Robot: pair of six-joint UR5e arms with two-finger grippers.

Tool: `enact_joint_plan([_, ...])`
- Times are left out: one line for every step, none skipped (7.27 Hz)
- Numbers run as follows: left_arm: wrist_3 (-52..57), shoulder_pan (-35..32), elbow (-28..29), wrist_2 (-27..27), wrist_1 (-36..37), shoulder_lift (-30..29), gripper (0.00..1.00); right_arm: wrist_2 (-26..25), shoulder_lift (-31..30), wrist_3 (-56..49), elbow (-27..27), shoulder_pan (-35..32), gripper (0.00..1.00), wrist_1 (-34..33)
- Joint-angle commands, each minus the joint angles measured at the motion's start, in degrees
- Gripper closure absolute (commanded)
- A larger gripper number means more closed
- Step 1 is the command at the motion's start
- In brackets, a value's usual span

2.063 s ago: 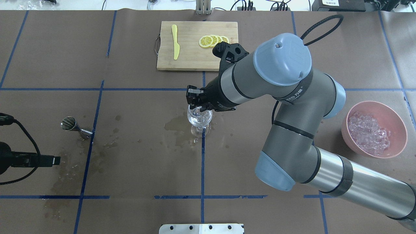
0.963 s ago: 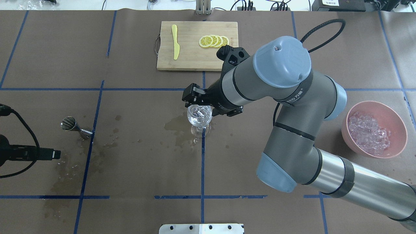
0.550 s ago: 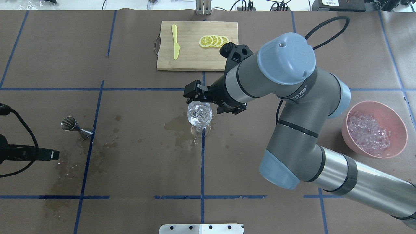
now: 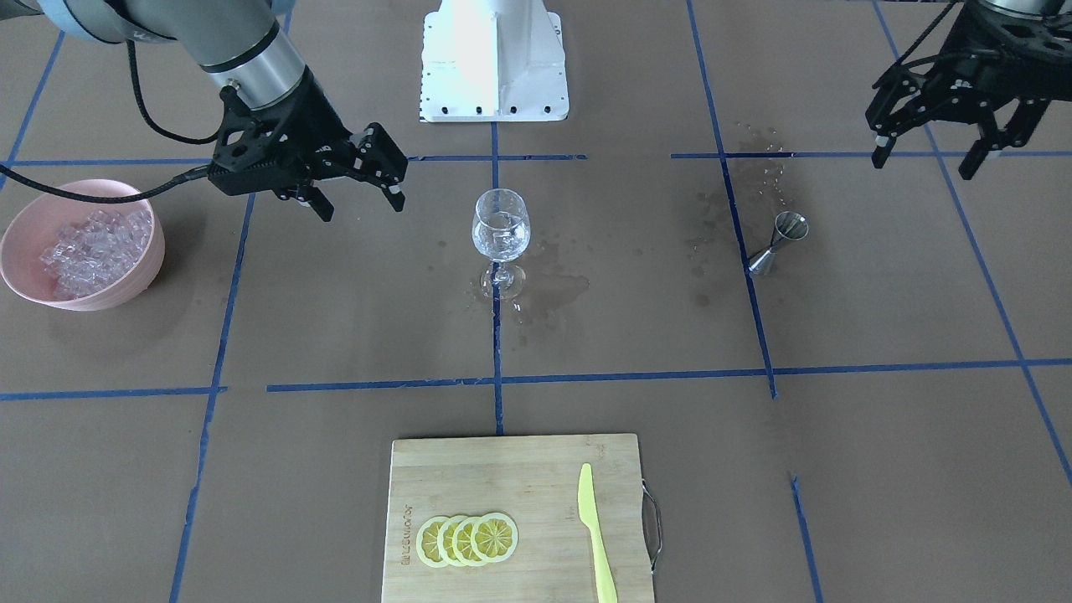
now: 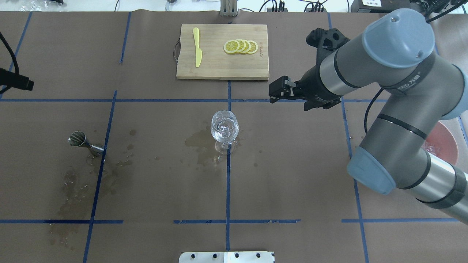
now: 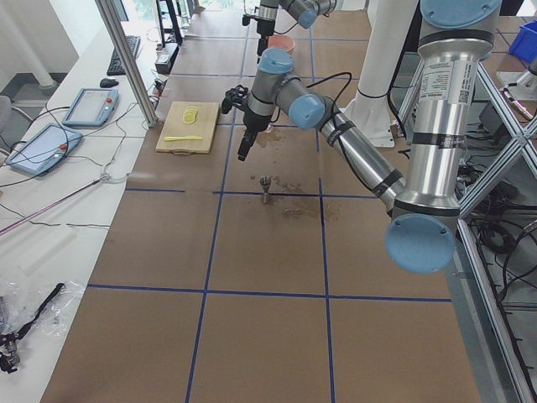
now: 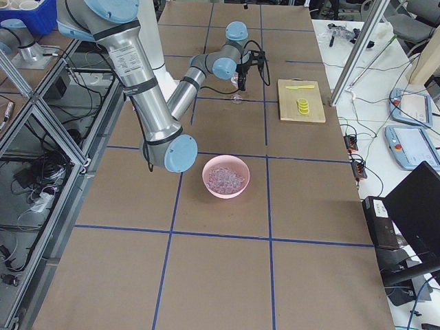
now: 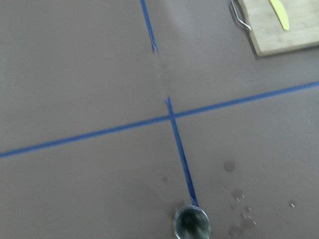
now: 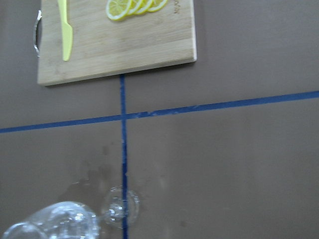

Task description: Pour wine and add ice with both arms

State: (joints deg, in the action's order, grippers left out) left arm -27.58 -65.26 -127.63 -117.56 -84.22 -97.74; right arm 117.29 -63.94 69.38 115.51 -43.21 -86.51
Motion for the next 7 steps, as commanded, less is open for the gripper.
enact_joint_plan([13.5,-9.0,9.7,-6.3,2.9,-5.1,0.0,0.3,-7.3,-14.8,1.2,-3.9,0.0,-3.7])
enact_joint_plan([19.7,-13.4,14.6,-9.1,2.3,-5.2,0.0,0.3,-10.8,-22.1,0.9,-6.9,0.0,-3.8])
enact_joint_plan([25.2,-16.9,19.0,-11.5,2.3,-5.1,0.0,1.3,-14.6,-30.5,-0.2,-10.7,0.0,-3.8])
enact_joint_plan([27.6,-19.2,22.4,-13.3,2.2,-4.7,0.0,3.0,-17.6,-38.0,-1.5,-14.8,0.0,-3.7])
enact_joint_plan([28.2,-19.4,23.7,-13.5,1.9,-4.4,0.0,6.3,-20.1,-46.7,-3.8,-20.2,0.0,-3.6])
enact_joint_plan([28.2,-19.8,24.0,-13.4,1.9,-4.0,0.0,9.9,-22.3,-55.8,-6.9,-26.4,0.0,-3.6])
enact_joint_plan([28.3,-20.0,24.4,-13.3,1.7,-2.3,0.0,13.0,-23.5,-64.7,-11.0,-32.1,0.0,-3.6])
